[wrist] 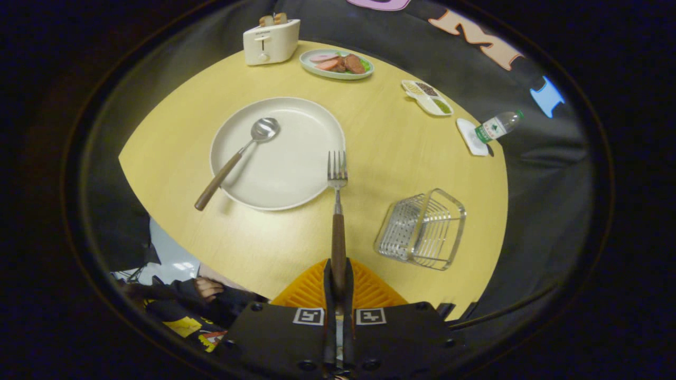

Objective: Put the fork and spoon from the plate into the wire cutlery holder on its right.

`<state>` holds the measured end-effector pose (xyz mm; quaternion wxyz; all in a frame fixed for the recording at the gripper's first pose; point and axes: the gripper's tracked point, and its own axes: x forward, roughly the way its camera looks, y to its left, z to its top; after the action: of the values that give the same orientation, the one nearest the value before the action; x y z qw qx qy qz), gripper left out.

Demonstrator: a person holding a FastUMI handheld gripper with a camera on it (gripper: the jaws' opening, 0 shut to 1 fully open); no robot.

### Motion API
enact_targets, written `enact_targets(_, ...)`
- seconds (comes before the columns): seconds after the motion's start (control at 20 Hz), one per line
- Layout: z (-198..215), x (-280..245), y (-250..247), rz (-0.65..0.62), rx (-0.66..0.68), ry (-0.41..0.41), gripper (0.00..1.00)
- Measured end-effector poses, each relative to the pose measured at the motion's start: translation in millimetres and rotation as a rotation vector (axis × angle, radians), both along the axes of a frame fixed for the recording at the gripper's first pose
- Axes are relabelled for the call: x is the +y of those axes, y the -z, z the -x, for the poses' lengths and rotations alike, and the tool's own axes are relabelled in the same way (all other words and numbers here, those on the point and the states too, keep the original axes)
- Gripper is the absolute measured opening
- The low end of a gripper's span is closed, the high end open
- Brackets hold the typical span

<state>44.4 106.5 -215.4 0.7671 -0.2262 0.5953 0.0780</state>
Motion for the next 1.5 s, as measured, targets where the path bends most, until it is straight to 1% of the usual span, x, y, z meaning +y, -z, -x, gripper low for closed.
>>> enact_targets(0.2, -5, -26, -48, 0.006, -0.036, 0.038, 0.08)
enact_targets(0.3, -2, -48, -66, 0.035, -0.045, 0.058, 0.08)
enact_targets(0.5, 15, -85, -83, 0.060, -0.024, 0.110, 0.08)
enact_targets(0.65, 30, -103, -81, 0.091, 0.008, 0.124, 0.08)
enact_targets(0.85, 40, -106, -67, 0.103, 0.062, 0.114, 0.08)
enact_targets(1.2, 41, -117, -50, 0.120, 0.165, 0.144, 0.09)
enact_targets(1.5, 32, -121, -41, 0.140, 0.264, 0.120, 0.12)
